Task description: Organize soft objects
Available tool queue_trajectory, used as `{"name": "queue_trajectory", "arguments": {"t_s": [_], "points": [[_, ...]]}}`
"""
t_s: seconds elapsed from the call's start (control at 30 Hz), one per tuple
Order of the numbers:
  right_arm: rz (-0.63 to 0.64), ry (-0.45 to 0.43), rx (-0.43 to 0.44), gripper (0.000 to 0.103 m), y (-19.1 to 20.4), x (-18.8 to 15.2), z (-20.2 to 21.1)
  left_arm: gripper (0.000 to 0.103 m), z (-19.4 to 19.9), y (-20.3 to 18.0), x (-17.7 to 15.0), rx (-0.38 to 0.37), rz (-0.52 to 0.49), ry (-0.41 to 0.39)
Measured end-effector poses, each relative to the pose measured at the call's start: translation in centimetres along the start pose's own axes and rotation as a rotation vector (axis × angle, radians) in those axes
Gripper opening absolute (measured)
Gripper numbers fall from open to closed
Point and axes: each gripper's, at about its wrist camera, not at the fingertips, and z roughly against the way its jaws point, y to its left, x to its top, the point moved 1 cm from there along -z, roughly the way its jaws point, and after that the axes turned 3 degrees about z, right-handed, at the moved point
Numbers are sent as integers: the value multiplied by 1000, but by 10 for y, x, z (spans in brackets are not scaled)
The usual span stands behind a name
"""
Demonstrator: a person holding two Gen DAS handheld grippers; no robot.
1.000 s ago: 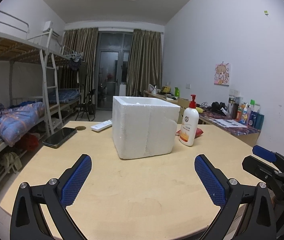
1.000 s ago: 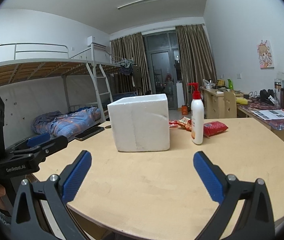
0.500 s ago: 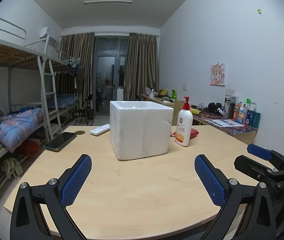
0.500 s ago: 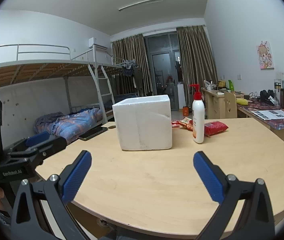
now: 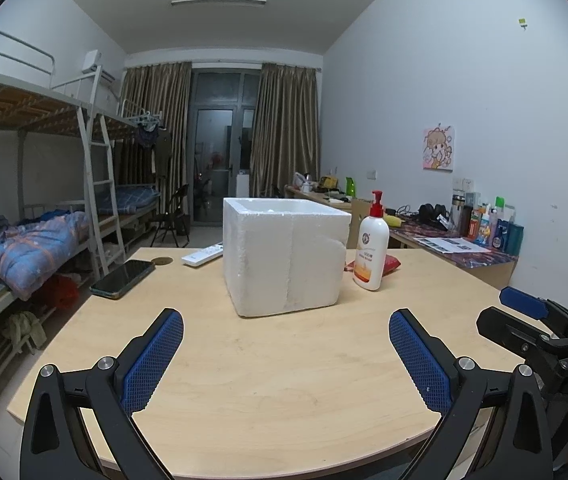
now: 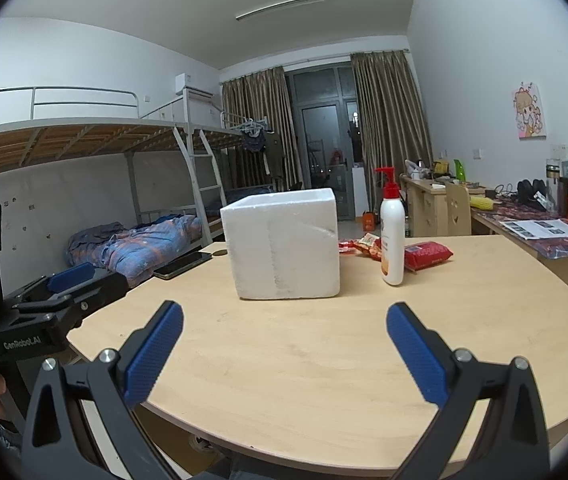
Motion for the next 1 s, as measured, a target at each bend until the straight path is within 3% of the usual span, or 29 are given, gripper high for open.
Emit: {"name": "queue_trajectory", "arguments": {"t_s": [1.0], "points": [[20, 9, 5, 103, 8, 0, 2, 103, -2, 2, -4, 0, -3, 3]]}}
